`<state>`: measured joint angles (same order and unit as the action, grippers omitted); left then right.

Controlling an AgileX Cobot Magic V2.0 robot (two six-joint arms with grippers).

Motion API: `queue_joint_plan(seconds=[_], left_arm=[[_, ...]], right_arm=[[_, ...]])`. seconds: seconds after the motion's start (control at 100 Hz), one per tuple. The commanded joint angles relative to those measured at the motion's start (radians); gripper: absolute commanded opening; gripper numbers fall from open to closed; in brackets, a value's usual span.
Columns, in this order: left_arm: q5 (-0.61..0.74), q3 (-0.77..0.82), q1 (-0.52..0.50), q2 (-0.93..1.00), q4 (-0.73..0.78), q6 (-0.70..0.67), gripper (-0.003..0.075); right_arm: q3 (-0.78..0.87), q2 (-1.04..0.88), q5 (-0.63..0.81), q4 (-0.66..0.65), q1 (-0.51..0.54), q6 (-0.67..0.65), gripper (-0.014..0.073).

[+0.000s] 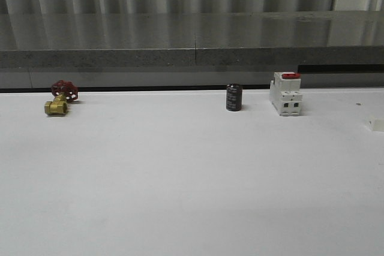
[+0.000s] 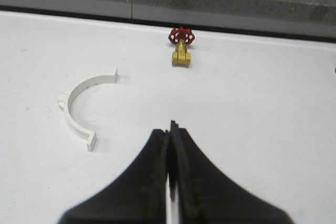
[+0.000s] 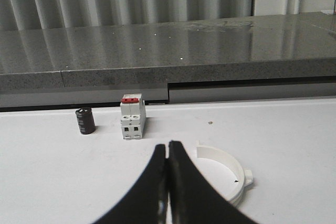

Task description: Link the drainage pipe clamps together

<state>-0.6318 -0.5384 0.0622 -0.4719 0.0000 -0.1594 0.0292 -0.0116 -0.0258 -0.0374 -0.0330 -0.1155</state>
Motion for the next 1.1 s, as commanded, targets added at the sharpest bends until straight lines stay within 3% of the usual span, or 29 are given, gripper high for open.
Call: queue_joint_plan(seconds=[0.0,0.37,0.49,0.61,0.71,0.88,1.09], left_arm=[[0.031,-0.072,-0.001,-0.086,0.0,-0.01,-0.002],[0.038,-0.099,-0.001,-0.24,0.0,-0.01,0.0002],[0.038,-0.099,-0.001,-0.247,0.0,-0.01,0.0161],[0.038,-0.099,-0.001,-0.247,0.0,-0.01,0.0409],[0.049,-0.099,-0.001,-0.247,0.0,-0.01,0.051],[0.061,-0.136,-0.008,-0.3,0.0,-0.01,0.0514],[0.008,-0.287,-0.091,-0.539,0.0,0.034,0.0514]], right_arm=[[-0.02,-0.014,0.083,-0.008,-0.002,0.002,-0.0067],[-0.02,-0.014,0.083,-0.008,-0.002,0.002,-0.0067],[-0.02,-0.014,0.083,-0.008,-0.002,0.002,-0.0067],[-0.02,-0.014,0.083,-0.008,-0.002,0.002,-0.0067],[-0.02,-0.014,0.083,-0.008,-0.002,0.002,-0.0067],[-0.02,-0.014,0.083,-0.008,-0.002,0.002,-0.0067],[-0.02,-0.014,0.083,-0.008,-0.002,0.002,-0.0067]])
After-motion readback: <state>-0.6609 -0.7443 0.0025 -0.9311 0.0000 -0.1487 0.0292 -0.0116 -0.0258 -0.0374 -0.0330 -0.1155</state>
